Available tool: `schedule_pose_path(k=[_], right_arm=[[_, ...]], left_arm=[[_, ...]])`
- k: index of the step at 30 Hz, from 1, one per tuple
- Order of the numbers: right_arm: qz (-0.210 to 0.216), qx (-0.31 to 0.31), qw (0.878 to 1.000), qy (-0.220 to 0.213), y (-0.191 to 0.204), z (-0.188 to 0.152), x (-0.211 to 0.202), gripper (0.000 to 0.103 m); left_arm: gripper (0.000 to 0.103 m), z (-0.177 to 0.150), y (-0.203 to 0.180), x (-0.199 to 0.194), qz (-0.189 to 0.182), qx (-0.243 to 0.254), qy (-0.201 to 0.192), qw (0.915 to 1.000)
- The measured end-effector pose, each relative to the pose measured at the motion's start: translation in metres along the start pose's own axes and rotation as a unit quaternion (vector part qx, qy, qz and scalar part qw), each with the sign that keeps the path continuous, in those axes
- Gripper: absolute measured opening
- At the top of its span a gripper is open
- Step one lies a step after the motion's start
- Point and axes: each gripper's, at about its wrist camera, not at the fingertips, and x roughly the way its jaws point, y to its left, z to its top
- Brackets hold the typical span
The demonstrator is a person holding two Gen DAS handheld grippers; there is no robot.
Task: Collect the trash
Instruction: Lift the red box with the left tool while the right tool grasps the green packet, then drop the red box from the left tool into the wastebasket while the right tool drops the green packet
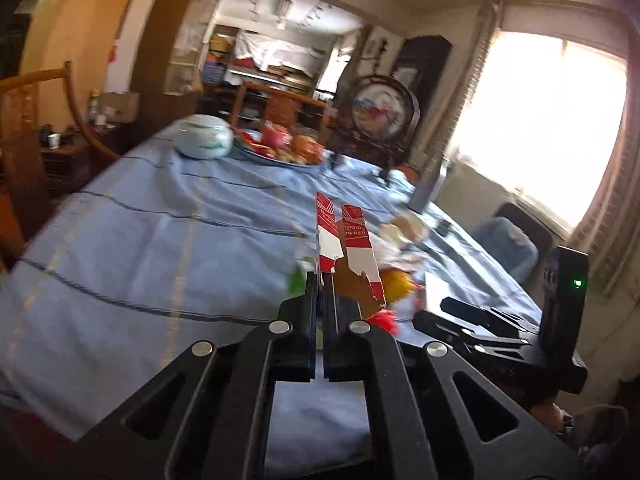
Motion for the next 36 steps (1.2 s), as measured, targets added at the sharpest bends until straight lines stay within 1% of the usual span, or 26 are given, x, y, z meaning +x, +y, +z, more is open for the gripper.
schedule_pose_path(k=[2,5,8,10,13,14,15,17,18,20,21,24,27,32,36], right_arm=[[0.016,-0.013,1.000,0.011,0.016,0.004,0.010,0.079],[0.038,-0.025,0.999,0.030,0.038,0.012,0.029,0.079],[0.034,-0.036,0.998,0.040,0.056,0.022,0.046,0.079],[0.034,-0.043,0.997,0.048,0.066,0.027,0.056,0.079],[0.015,-0.051,0.996,0.065,0.078,0.027,0.074,0.079],[0.010,-0.052,0.996,0.073,0.081,0.025,0.079,0.075],[0.000,-0.056,0.995,0.080,0.083,0.023,0.084,0.056],[-0.004,-0.059,0.994,0.096,0.084,0.020,0.091,0.023],[0.007,-0.049,0.994,0.099,0.082,0.019,0.091,0.017],[0.015,-0.043,0.996,0.081,0.083,0.022,0.082,0.016],[0.019,-0.049,0.996,0.068,0.087,0.024,0.074,0.014],[0.029,-0.065,0.997,0.032,0.100,0.033,0.050,0.013],[0.048,-0.073,0.996,0.009,0.110,0.039,0.029,0.013],[0.096,-0.079,0.992,-0.009,0.126,0.044,0.004,0.013],[0.124,-0.087,0.988,-0.019,0.141,0.039,-0.015,0.013]], left_arm=[[0.003,-0.001,0.016,-0.008,0.026,-0.011,-0.008,0.9996],[0.003,-0.004,0.038,-0.019,0.048,-0.030,-0.016,0.9983],[0.003,-0.010,0.058,-0.028,0.057,-0.046,-0.019,0.9971],[0.003,-0.012,0.068,-0.032,0.070,-0.051,-0.020,0.9961],[0.003,-0.015,0.079,-0.035,0.077,-0.059,-0.018,0.9951],[0.003,-0.016,0.084,-0.037,0.079,-0.062,-0.018,0.9948],[0.003,-0.017,0.087,-0.038,0.081,-0.064,-0.017,0.9945],[0.003,-0.018,0.091,-0.039,0.084,-0.069,-0.017,0.9940],[0.003,-0.019,0.093,-0.041,0.085,-0.071,-0.017,0.9936],[0.003,-0.020,0.096,-0.047,0.090,-0.074,-0.020,0.9929],[0.003,-0.020,0.097,-0.050,0.093,-0.075,-0.022,0.9926],[0.003,-0.019,0.099,-0.063,0.102,-0.078,-0.031,0.9913],[0.003,-0.015,0.097,-0.085,0.118,-0.075,-0.049,0.9889],[0.003,-0.013,0.090,-0.123,0.157,-0.060,-0.073,0.9831],[0.003,-0.023,0.087,-0.157,0.195,-0.055,-0.077,0.9763]])
